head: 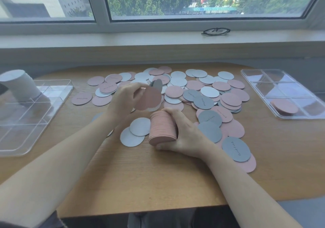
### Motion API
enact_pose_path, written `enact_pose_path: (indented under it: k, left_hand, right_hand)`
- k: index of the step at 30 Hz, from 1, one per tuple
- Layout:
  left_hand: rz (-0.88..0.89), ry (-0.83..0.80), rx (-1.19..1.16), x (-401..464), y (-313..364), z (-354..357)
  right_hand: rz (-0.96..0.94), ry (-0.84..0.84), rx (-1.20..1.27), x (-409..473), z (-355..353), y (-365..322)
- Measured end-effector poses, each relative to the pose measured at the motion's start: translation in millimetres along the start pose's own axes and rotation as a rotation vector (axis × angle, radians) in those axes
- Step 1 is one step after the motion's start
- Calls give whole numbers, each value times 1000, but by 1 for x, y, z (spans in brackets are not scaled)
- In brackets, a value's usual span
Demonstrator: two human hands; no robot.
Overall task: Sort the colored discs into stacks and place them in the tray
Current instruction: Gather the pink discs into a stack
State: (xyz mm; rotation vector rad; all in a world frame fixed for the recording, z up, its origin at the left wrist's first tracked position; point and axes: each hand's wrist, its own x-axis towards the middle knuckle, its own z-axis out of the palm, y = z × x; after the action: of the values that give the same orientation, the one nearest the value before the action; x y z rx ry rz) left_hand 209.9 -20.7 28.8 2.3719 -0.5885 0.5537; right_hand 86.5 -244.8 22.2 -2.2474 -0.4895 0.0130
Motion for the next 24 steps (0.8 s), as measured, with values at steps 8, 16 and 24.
enact_pose_path:
  k: [8, 16, 24]
  left_hand:
    - [-228, -135, 43, -28, -22, -21]
    - [-349, -90, -193, -30, -4, -36]
    - [-268, -142, -388, -37, 38, -21]
  right_hand:
    - [42, 3, 2, -2, 0, 1]
    - [52, 15, 36, -2, 1, 1]
    - [31, 53, 106, 0, 4, 6]
